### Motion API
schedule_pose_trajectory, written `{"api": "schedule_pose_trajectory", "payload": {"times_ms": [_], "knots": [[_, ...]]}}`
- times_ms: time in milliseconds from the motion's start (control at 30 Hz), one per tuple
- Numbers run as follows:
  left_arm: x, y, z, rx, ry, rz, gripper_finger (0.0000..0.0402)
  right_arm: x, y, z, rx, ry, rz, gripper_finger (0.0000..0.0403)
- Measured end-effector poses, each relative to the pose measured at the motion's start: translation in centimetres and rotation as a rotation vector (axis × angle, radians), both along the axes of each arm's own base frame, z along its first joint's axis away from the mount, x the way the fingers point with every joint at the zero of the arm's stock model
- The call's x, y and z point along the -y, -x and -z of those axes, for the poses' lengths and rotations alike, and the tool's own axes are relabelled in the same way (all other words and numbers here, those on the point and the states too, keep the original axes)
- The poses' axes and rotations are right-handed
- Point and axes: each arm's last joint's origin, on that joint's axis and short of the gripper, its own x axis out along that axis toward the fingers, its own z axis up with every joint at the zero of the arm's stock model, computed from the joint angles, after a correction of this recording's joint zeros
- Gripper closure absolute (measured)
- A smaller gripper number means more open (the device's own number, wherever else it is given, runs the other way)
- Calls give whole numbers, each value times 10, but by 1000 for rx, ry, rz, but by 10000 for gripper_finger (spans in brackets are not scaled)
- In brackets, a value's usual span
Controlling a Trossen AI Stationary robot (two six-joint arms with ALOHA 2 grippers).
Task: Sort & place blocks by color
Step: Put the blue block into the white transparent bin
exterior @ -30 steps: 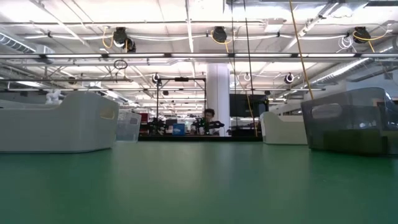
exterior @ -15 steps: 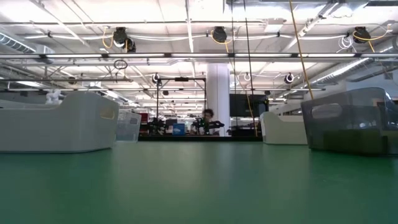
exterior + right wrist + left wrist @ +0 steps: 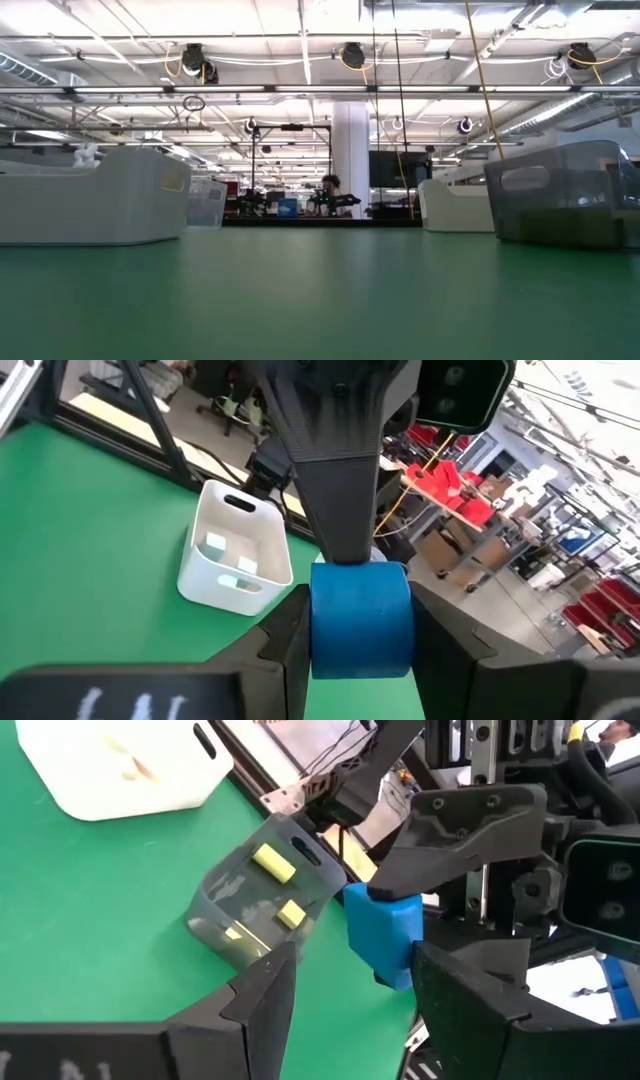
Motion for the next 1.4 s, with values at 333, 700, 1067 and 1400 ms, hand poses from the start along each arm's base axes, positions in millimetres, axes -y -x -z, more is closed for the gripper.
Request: {"api": "schedule_pose_trajectory", "payload": {"times_ms": [333,700,1067,1400], "knots": [[0,-2,-5,54,18,-1,201,2,-19,9,28,-44,-4,290],[1,0,1,-6,30,38,201,2,-26,5,78,15,-3,290],[-1,-1,0,-4,13,11,226,0,-28,6,89,-43,-70,290],[3,1,1,-16,-18,32,316,-1,-28,5,97,-50,-73,230]]}}
